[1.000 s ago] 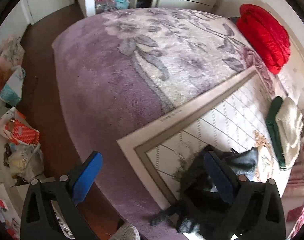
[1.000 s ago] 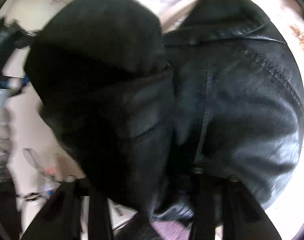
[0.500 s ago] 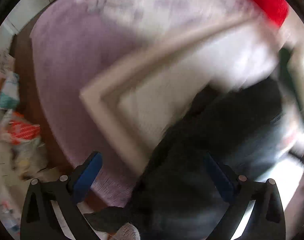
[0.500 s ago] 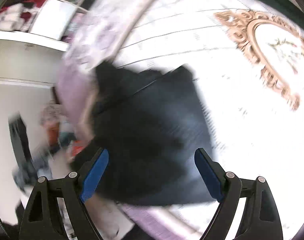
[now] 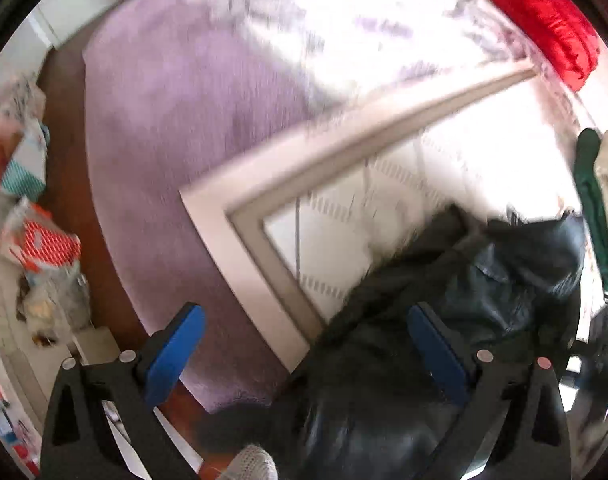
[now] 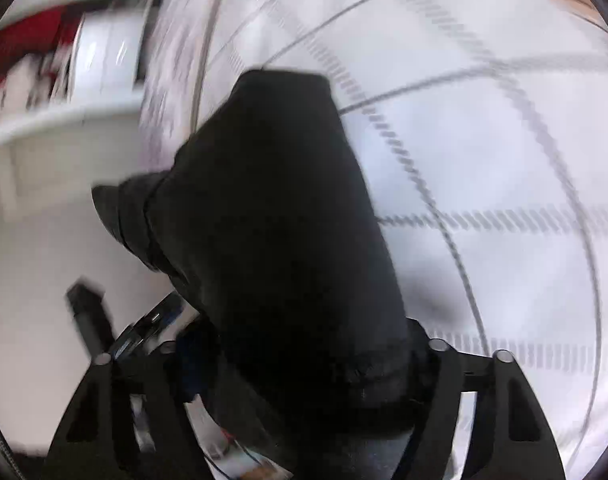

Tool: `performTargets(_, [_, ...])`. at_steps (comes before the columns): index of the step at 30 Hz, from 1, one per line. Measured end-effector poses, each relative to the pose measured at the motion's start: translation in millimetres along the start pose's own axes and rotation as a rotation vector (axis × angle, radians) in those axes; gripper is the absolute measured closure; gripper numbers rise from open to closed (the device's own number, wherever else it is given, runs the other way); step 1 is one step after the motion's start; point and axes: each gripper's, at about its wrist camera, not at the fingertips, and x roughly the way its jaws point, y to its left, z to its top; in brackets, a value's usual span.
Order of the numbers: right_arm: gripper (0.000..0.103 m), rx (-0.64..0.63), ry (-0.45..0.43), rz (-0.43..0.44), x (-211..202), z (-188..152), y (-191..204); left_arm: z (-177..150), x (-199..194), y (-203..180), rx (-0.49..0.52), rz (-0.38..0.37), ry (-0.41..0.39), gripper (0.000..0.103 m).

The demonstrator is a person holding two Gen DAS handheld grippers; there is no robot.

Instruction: Fold large clothes

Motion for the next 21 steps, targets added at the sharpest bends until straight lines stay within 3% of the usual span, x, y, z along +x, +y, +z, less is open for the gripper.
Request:
performTargets(2, [0.031,0.151,-0.123,0.005,-22,-26,-17,7,-20,-6,0.019,0.003,-0.050,0.000])
performTargets(4, [0.025,0.417,-0.235,0.073,-45,-65,-56,9,-33,-18,0.050,-0.012,-0.067,0.000])
performTargets(5, [0.016,0.475,-0.255,0.078,-50,-78,-66,7,-34,-24,0.058,-0.026,-0.065,0.000])
performTargets(7, [0.014,0.534,-0.191,0.022,-56,-106,-82,2,-32,-42,0.083,-0.059,-0.046,0.000])
performTargets(9, [0.014,0.506,-0.123,-0.022,-67,-124,-85,-8,-23,-66,0.126,-0.090,-0.014,0.000])
performTargets(10, [0.014,0.472,-0.137,-0.080,-82,-131,-81,-14,-17,-78,0.149,-0.096,-0.003,0.000])
performTargets(13, [0.014,0.350,-0.253,-0.264,-132,-137,-56,-25,0,-101,0.186,-0.079,0.008,0.000])
performTargets(15, [0.020,0.238,-0.354,-0.283,-163,-132,-35,-27,18,-106,0.183,-0.034,0.027,0.000])
performTargets(17, [0.059,0.117,-0.341,-0.251,-174,-110,-21,-25,38,-101,0.153,-0.015,0.067,0.000])
performTargets(20, [0.068,0.028,-0.235,-0.190,-161,-60,-12,-24,56,-86,0.092,-0.035,0.113,0.000])
performTargets(21, [0.069,0.009,-0.231,-0.227,-147,-41,-5,-23,58,-83,0.092,-0.035,0.116,0.000])
